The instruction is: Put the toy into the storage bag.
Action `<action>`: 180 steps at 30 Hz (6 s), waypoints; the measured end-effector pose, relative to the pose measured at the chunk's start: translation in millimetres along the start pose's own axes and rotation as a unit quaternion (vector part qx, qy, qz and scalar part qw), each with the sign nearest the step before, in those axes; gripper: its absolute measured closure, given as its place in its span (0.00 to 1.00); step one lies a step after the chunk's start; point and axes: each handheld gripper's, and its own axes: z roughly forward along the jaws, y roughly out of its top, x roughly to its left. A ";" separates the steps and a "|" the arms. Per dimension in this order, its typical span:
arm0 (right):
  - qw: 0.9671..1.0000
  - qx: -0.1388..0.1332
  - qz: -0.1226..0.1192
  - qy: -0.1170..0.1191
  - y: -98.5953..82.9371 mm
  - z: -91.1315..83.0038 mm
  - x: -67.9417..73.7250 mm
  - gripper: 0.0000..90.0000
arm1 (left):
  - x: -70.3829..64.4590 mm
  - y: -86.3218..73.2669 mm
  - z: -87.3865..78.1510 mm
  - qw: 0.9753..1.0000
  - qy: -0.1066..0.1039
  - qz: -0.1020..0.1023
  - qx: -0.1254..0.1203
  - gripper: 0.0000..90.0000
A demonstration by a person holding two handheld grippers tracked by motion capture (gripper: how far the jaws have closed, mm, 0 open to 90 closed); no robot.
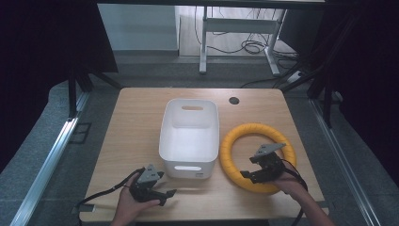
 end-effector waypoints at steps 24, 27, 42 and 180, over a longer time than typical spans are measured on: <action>0.986 0.158 -0.043 0.022 9.6 40.8 17.4 0.36 | -1.3 -1.1 2.6 1.000 -0.004 0.000 0.004 0.21; 0.983 0.177 -0.052 0.020 10.2 46.0 20.1 0.39 | -1.6 -1.5 4.0 1.000 -0.005 0.000 0.007 0.21; 0.976 0.211 -0.053 0.030 14.4 53.6 22.3 0.55 | -2.1 -2.1 5.2 1.000 -0.004 0.001 0.006 0.21; 0.884 -0.457 0.097 -0.030 114.0 -63.1 44.9 0.55 | -1.8 -4.7 10.0 1.000 -0.007 0.012 0.018 0.21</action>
